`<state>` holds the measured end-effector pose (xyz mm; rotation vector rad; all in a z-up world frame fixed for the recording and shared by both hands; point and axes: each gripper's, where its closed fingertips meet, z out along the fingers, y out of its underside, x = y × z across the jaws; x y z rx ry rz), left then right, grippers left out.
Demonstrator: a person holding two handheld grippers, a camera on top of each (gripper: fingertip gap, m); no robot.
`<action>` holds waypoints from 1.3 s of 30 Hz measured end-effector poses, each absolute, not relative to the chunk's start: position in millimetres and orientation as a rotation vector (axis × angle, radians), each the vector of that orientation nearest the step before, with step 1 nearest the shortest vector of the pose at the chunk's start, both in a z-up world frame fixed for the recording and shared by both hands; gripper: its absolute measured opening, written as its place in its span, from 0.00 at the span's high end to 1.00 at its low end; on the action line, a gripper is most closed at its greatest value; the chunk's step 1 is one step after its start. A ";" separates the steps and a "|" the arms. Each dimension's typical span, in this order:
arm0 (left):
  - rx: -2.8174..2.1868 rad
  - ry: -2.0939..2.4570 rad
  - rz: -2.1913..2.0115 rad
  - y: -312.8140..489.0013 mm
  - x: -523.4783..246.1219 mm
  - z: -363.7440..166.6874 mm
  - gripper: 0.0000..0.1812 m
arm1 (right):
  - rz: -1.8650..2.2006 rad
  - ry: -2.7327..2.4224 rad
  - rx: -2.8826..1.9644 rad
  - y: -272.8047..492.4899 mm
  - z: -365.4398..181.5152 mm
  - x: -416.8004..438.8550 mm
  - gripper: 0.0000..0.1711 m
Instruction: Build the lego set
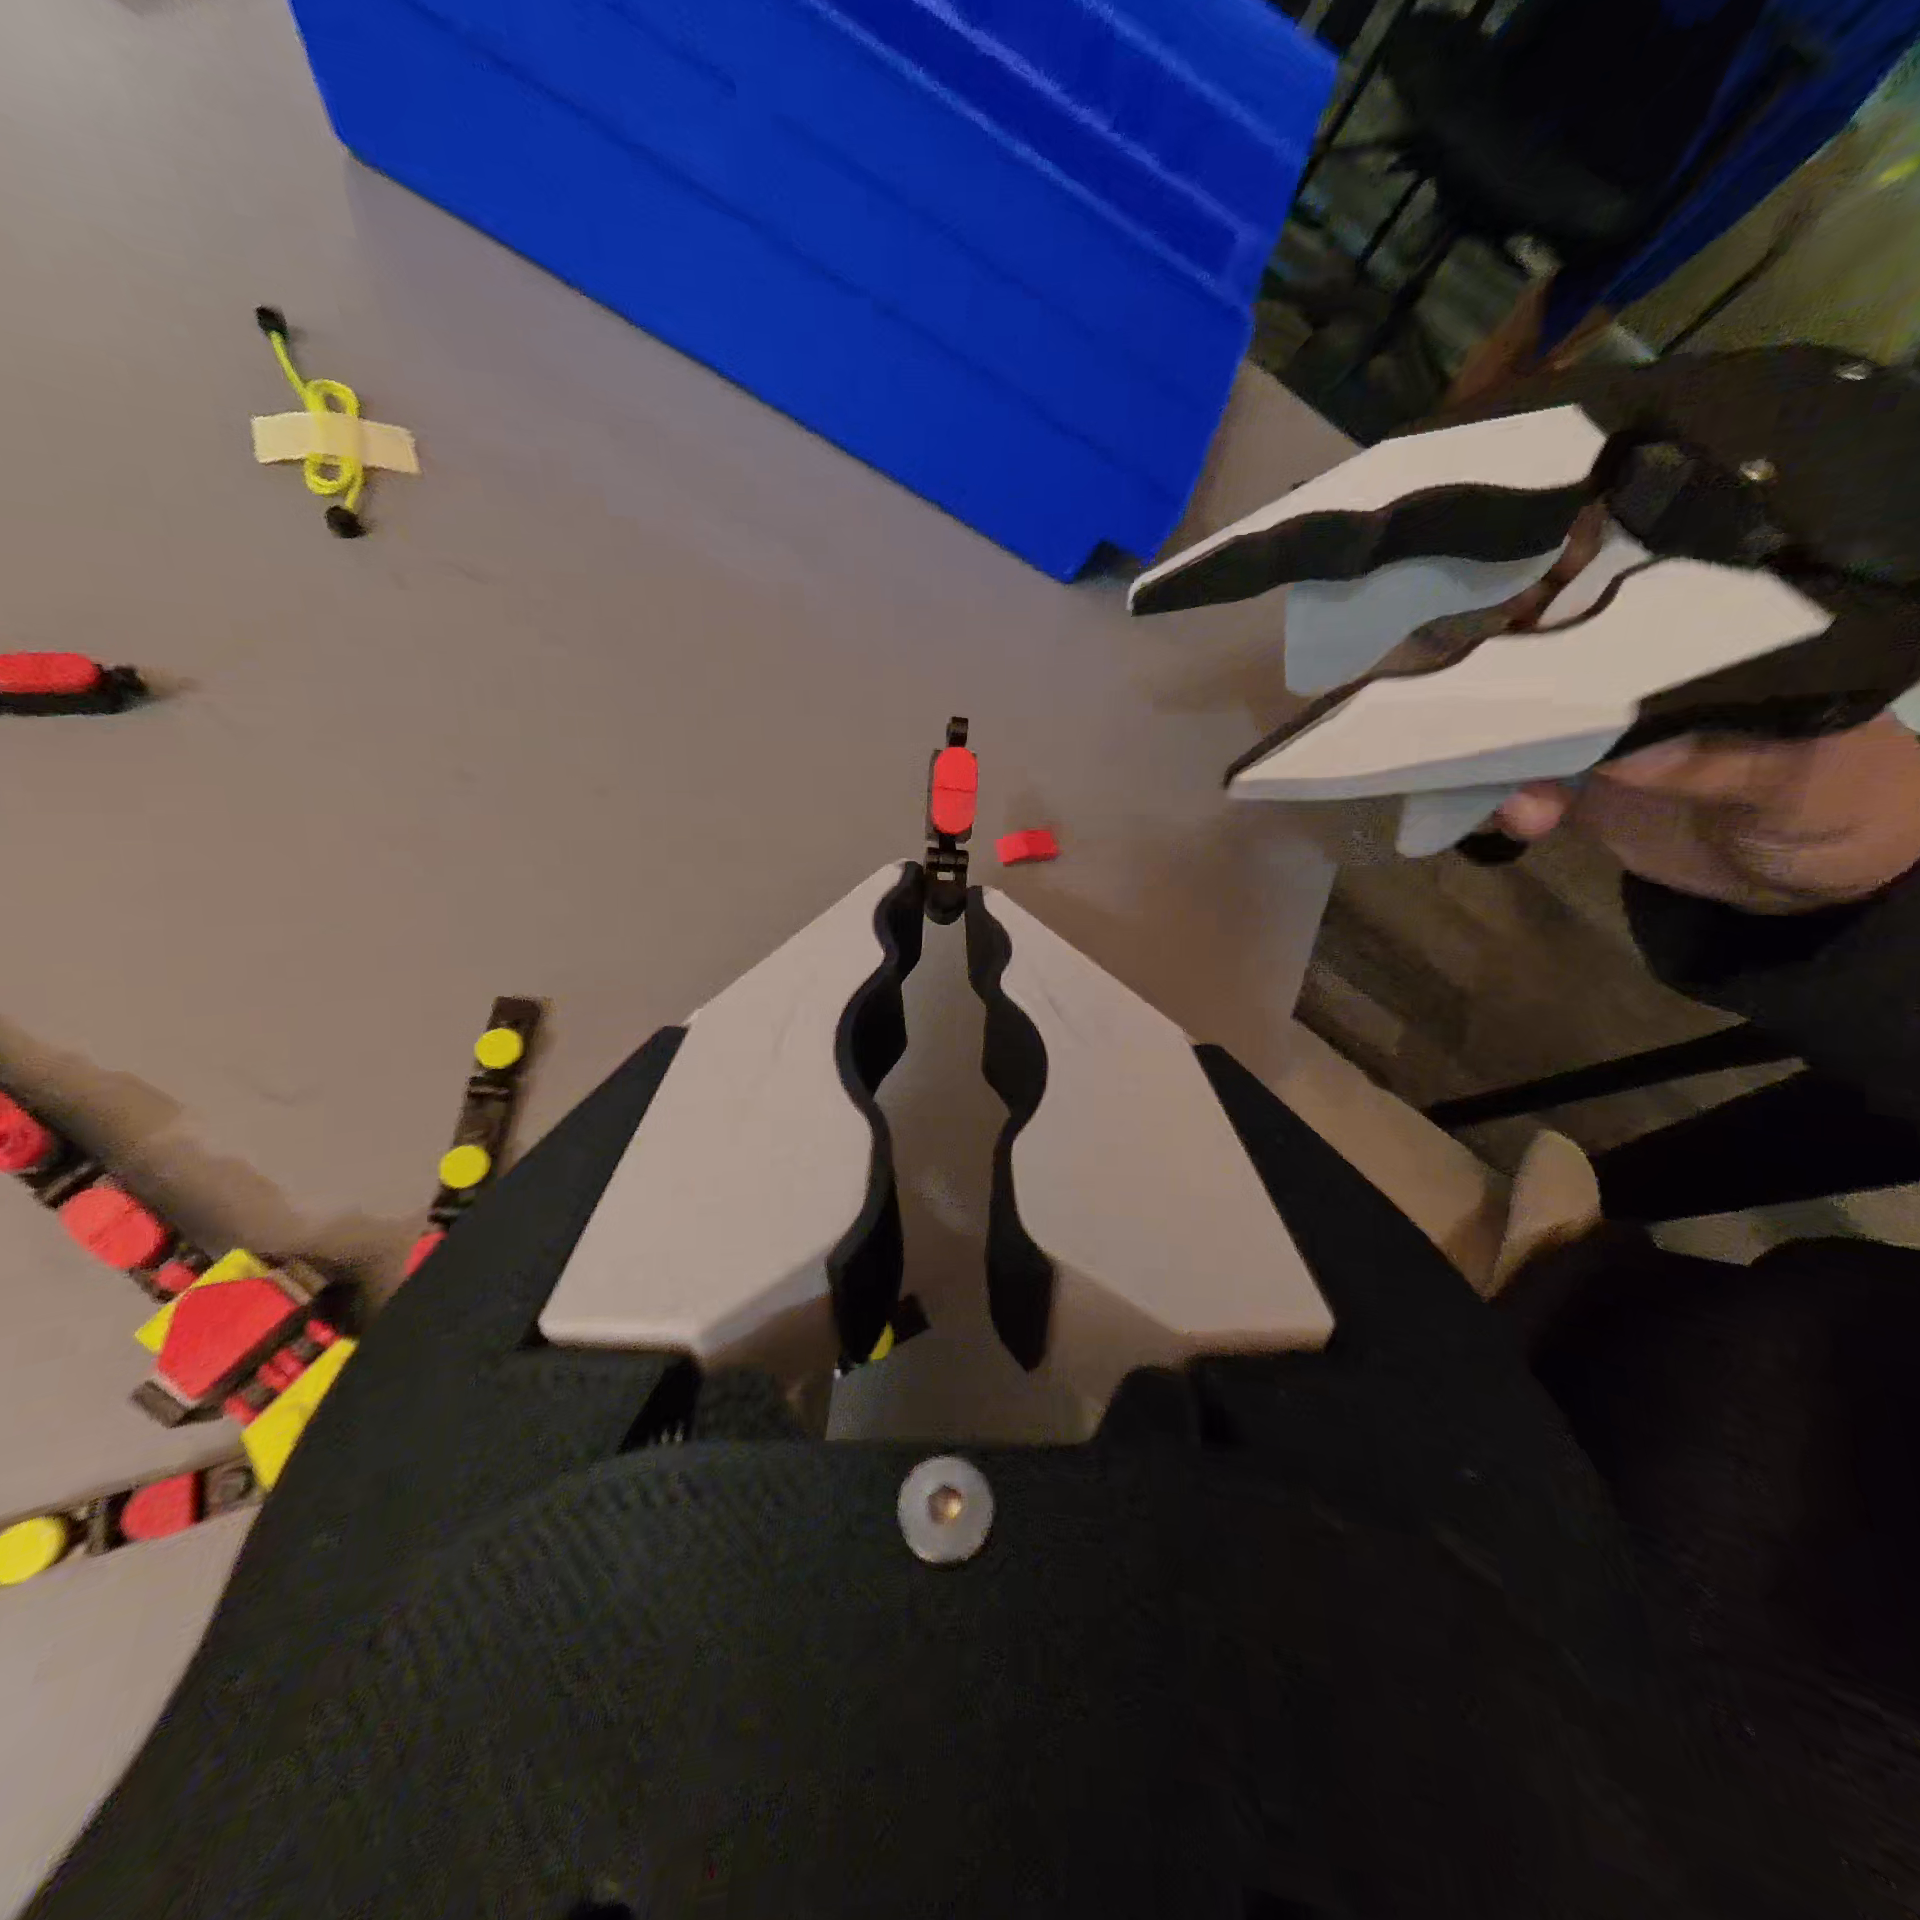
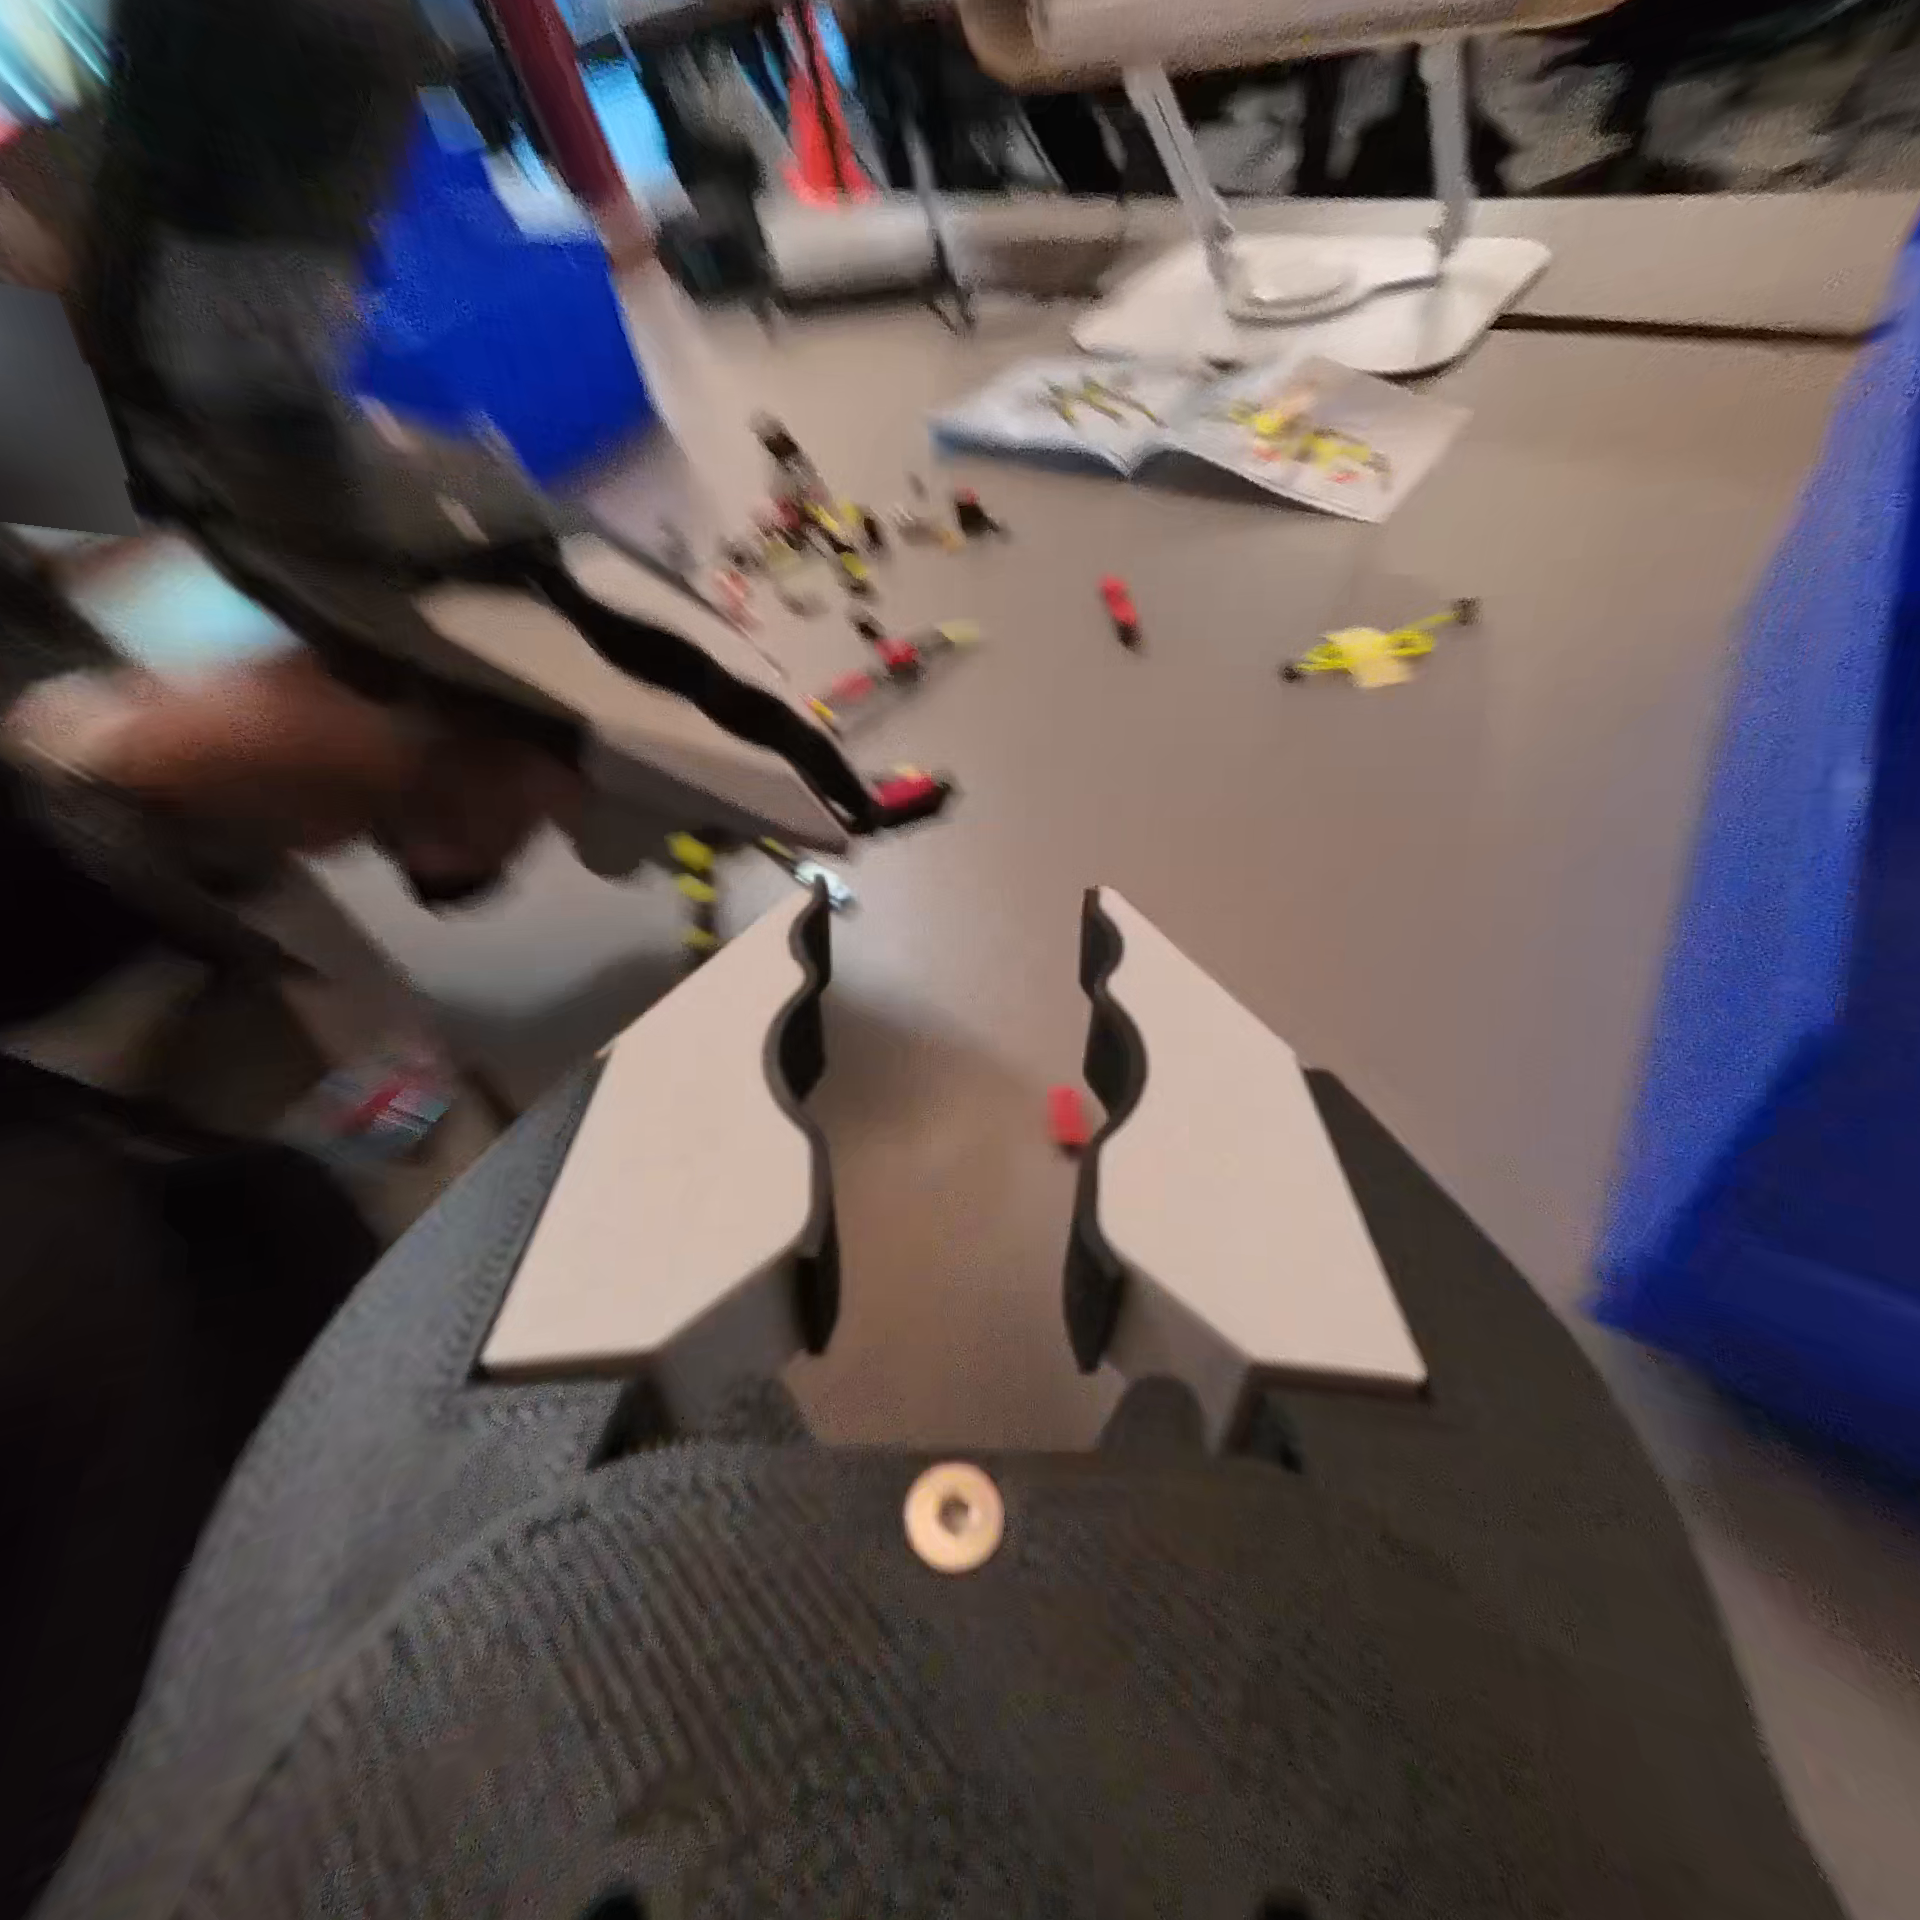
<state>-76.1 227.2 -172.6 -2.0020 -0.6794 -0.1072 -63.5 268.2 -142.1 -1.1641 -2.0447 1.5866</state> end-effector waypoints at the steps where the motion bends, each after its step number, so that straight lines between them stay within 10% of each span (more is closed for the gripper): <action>1: -1.997 -0.660 -0.088 229.1 -73.0 -169.9 0.97 | 1.759 -1.996 -1.254 261.8 -132.0 -59.6 0.74; 10: -1.998 -0.452 0.153 245.1 -53.8 -150.2 0.97 | 2.111 -1.792 -1.642 250.9 -132.9 -57.3 0.72; 14: -1.980 -0.405 0.168 252.1 -42.9 -144.8 0.97 | 2.238 -1.741 -1.681 251.3 -129.6 -55.4 0.96; 19: -1.922 -0.360 0.153 255.1 -38.9 -137.3 0.97 | 2.346 -1.763 -1.659 253.6 -121.3 -51.9 0.96; 39: -1.220 -0.279 -1.522 236.3 49.1 -67.3 1.00 | 2.913 -2.228 -0.582 240.2 -53.5 33.3 0.96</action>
